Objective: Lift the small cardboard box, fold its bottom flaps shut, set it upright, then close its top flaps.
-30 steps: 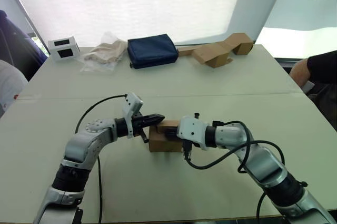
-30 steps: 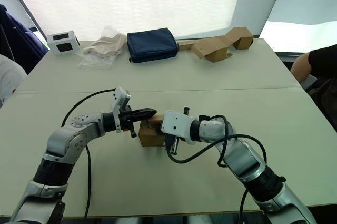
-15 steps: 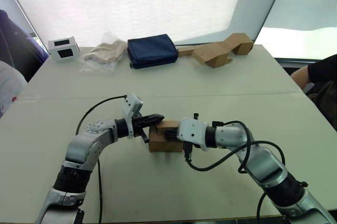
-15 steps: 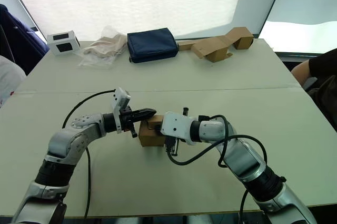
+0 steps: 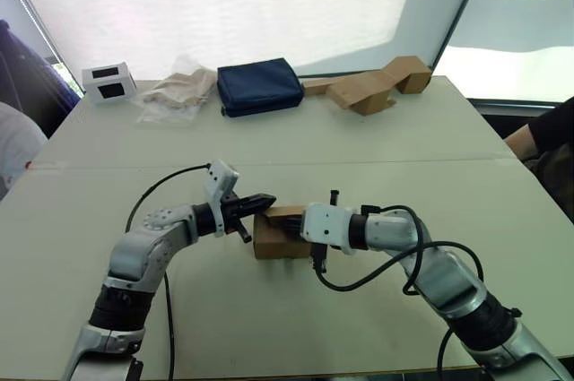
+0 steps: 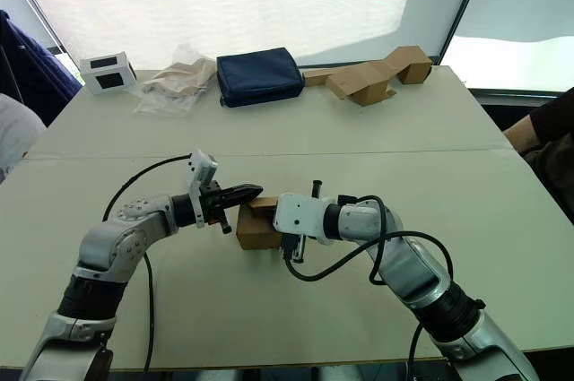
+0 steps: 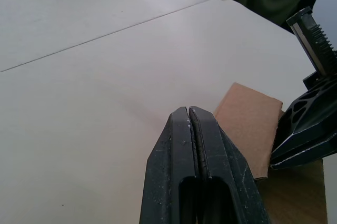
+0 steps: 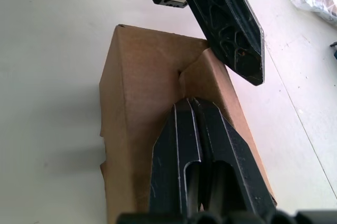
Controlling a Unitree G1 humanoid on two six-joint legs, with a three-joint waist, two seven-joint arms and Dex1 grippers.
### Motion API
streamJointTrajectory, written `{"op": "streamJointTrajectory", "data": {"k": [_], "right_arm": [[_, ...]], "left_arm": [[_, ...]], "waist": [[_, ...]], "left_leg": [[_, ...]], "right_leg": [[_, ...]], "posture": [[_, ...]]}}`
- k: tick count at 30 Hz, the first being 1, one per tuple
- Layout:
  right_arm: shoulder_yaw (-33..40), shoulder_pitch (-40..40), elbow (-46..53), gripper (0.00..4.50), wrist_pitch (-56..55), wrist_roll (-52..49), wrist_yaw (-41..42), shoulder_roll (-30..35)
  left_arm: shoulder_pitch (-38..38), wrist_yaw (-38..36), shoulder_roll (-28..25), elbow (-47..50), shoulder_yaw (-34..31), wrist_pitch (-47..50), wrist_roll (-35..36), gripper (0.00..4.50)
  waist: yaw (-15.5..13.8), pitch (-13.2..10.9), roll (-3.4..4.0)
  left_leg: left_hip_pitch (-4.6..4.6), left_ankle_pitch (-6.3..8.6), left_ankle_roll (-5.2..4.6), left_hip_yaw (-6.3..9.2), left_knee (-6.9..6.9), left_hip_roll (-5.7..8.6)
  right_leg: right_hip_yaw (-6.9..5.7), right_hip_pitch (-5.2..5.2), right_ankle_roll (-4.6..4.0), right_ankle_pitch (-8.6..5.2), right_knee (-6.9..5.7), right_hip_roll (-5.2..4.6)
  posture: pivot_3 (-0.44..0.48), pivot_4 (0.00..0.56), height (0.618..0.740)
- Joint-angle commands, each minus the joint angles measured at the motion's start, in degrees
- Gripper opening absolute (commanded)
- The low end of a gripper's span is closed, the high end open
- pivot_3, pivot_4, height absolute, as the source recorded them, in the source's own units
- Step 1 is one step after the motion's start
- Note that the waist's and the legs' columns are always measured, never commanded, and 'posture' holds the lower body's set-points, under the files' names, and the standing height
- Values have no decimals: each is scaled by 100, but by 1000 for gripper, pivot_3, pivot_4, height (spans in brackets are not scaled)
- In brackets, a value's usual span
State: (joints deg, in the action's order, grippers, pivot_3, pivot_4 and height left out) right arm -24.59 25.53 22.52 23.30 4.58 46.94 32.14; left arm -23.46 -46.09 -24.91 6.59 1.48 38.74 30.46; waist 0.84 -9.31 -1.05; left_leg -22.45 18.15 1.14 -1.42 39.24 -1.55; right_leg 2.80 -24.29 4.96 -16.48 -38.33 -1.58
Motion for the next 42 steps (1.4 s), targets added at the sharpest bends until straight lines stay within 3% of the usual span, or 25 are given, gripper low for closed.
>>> {"op": "streamJointTrajectory", "data": {"k": [1,19,24,27,33,42], "right_arm": [[-34,53,8,0,-45,138,-56,-64],[1120,-51,686,0,1209,-1472,239,-174],[1463,21,637,0,1512,-1767,-1,-266],[1590,96,525,0,1570,-1871,-144,-315],[1385,189,222,0,1391,-1739,-253,-286],[887,127,156,0,1153,-1499,-218,-201]], "left_arm": [[60,-82,-17,111,173,-45,-61,13],[-108,-707,-531,-47,725,-1225,-1006,13],[-199,-688,-540,37,474,-1126,-819,13],[-272,-623,-535,315,4,-528,-158,13],[-256,-616,-774,722,-34,-192,-33,13],[9,-487,-670,885,342,-316,-278,13]], "waist": [[-1,0,0],[-5,0,0],[-5,0,0],[10,0,-1],[14,0,-1],[6,0,0]], "left_leg": [[0,0,0,0,0,0],[1,0,0,0,0,1],[1,0,-1,1,0,1],[1,0,-1,0,0,0],[0,0,-1,1,0,-2],[0,0,-1,0,0,-1]], "right_leg": [[0,0,0,0,0,0],[-1,4,0,0,1,5],[-1,4,0,0,1,3],[0,3,0,0,0,2],[0,2,0,0,0,2],[0,2,0,0,0,1]], "posture": [[0,150,740],[0,150,740],[0,150,740],[0,150,740],[0,150,740],[0,150,740]]}}
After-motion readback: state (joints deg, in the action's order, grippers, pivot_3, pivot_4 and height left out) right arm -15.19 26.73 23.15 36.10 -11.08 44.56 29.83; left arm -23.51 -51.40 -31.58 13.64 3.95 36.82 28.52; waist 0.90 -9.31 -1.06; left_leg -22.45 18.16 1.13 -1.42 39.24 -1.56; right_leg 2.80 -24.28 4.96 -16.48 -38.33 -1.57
